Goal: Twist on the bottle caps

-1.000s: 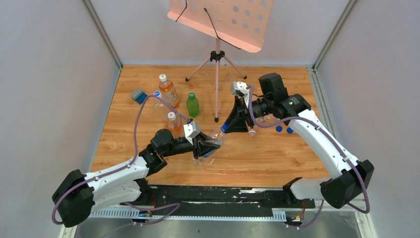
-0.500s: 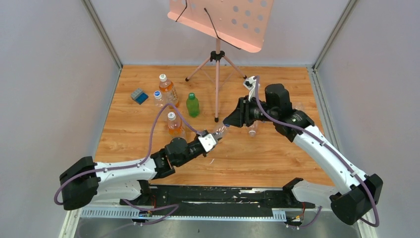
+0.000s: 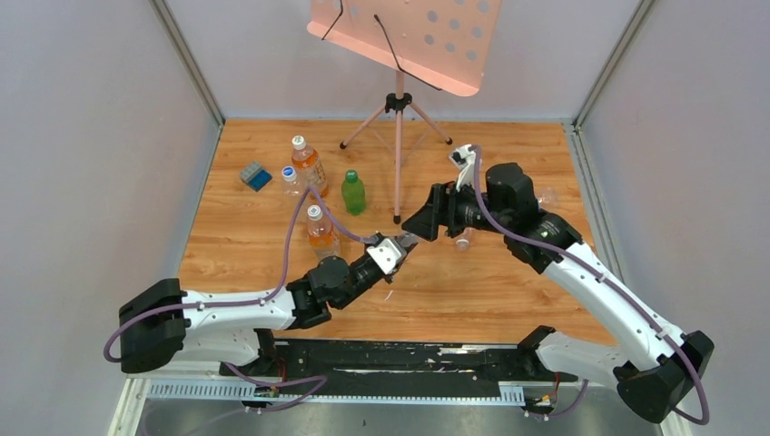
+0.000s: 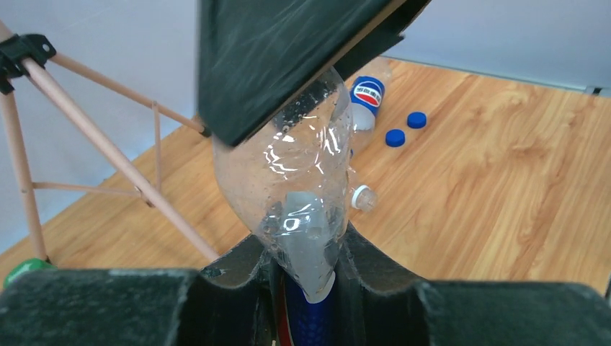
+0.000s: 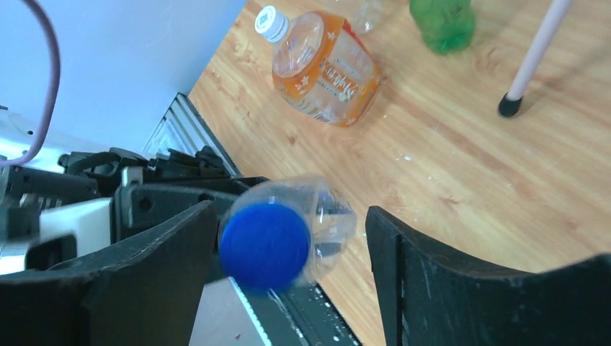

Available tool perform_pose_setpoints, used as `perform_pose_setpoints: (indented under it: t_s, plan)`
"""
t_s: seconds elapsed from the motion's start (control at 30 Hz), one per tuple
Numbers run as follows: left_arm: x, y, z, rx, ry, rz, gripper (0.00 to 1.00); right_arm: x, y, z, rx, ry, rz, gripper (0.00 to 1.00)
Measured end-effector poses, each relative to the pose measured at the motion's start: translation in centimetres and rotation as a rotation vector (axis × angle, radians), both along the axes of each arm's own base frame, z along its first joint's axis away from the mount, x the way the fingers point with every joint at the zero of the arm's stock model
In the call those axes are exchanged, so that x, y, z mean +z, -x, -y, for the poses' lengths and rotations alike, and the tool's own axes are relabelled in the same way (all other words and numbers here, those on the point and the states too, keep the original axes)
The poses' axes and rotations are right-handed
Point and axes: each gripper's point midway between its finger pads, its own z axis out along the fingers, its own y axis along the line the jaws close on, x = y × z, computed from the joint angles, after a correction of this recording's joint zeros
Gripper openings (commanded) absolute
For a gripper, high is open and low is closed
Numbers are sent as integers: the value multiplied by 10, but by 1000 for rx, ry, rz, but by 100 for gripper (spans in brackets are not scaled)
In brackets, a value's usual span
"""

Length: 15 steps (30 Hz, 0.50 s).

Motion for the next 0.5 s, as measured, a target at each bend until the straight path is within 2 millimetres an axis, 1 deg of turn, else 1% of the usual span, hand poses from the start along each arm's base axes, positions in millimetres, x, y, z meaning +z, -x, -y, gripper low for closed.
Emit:
perform_pose_setpoints:
  t_s: [0.13, 0.27, 0.33, 0.4, 0.47, 0.5]
  plan:
    - [3, -5, -11, -3, 65, -80, 0, 23, 2, 12, 5, 11, 128, 81]
    - [1, -10, -24, -32, 116, -144, 0, 60, 10, 24, 48, 1, 316, 80]
    - [-2, -9, -29, -67, 135, -173, 0, 72, 14, 27, 86, -2, 392, 79]
    - [-4, -4, -30, -116, 145, -194, 0, 75, 16, 29, 130, 0, 442, 76]
    - [-3, 3, -28, -184, 155, -209, 0, 74, 19, 29, 192, 4, 480, 74]
    - [-1, 6, -27, -217, 162, -211, 0, 74, 14, 33, 202, 8, 496, 72]
